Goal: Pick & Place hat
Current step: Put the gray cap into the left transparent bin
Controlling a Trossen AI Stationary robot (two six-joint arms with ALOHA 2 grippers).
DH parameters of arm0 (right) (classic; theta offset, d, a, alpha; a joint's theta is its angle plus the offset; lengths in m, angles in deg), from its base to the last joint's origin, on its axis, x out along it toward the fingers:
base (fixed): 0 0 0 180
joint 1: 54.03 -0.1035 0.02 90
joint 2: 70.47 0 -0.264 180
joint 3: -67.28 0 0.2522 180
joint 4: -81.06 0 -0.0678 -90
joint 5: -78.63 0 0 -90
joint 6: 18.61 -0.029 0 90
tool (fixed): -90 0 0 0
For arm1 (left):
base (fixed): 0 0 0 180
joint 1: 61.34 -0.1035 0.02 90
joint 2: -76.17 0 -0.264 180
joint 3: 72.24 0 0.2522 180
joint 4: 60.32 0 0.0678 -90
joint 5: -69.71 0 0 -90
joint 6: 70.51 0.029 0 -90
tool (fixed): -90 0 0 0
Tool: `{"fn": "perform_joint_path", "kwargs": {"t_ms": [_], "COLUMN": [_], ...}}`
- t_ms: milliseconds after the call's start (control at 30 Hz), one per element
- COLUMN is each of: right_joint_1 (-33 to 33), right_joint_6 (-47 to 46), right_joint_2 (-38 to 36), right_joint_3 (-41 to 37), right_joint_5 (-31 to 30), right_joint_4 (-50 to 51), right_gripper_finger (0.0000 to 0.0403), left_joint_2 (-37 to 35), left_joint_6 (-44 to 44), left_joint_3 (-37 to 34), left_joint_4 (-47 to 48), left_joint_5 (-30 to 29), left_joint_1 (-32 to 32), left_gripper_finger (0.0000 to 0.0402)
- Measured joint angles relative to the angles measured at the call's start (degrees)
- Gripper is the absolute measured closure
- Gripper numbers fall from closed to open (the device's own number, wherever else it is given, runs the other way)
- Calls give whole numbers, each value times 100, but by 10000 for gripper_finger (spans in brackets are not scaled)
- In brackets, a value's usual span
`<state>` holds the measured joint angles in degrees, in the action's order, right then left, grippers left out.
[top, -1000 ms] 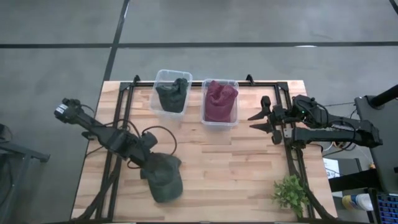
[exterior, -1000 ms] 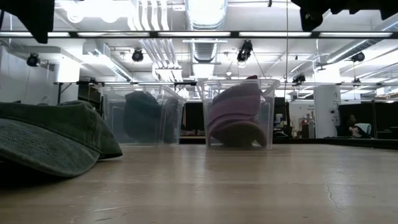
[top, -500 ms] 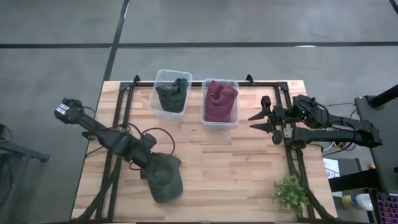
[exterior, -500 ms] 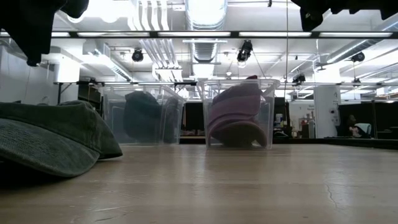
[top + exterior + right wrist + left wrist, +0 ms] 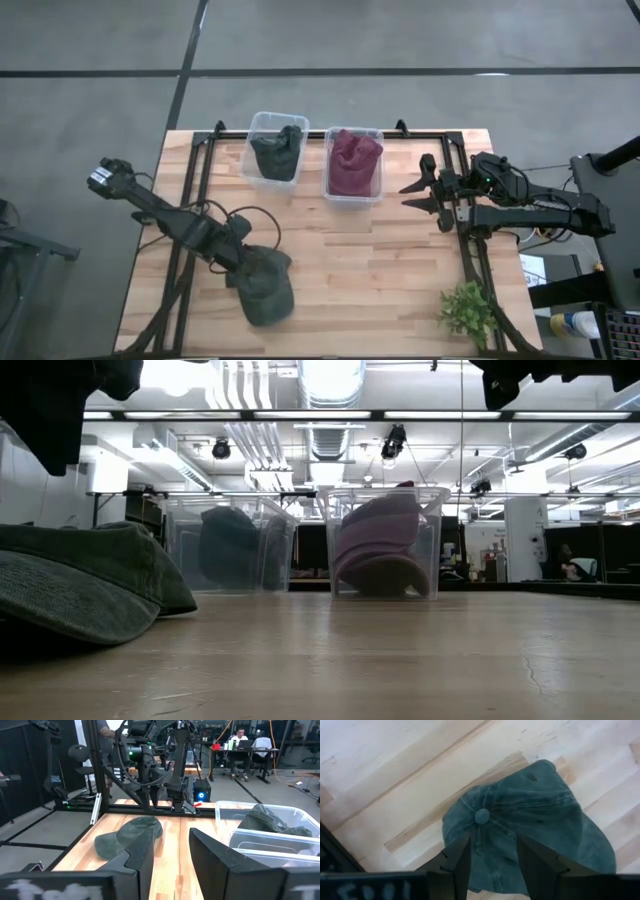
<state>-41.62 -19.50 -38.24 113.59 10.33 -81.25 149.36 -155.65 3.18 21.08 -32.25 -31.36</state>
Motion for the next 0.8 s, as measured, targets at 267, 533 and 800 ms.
{"fn": "perform_joint_path", "kwargs": {"t_ms": [267, 533, 800], "right_joint_1": [0, 0, 0], "right_joint_6": [-3, -21, -54], "right_joint_2": [0, 0, 0], "right_joint_3": [0, 2, 2], "right_joint_5": [0, 0, -1], "right_joint_4": [0, 2, 1], "right_gripper_finger": [282, 273, 282], "left_joint_2": [0, -2, -2], "left_joint_6": [180, 251, 408], "left_joint_3": [-130, -453, -491], "left_joint_4": [-14, -157, -472], "left_joint_5": [-245, -250, -206], "left_joint_1": [-16, -83, -114], "left_gripper_finger": [252, 252, 252]}}
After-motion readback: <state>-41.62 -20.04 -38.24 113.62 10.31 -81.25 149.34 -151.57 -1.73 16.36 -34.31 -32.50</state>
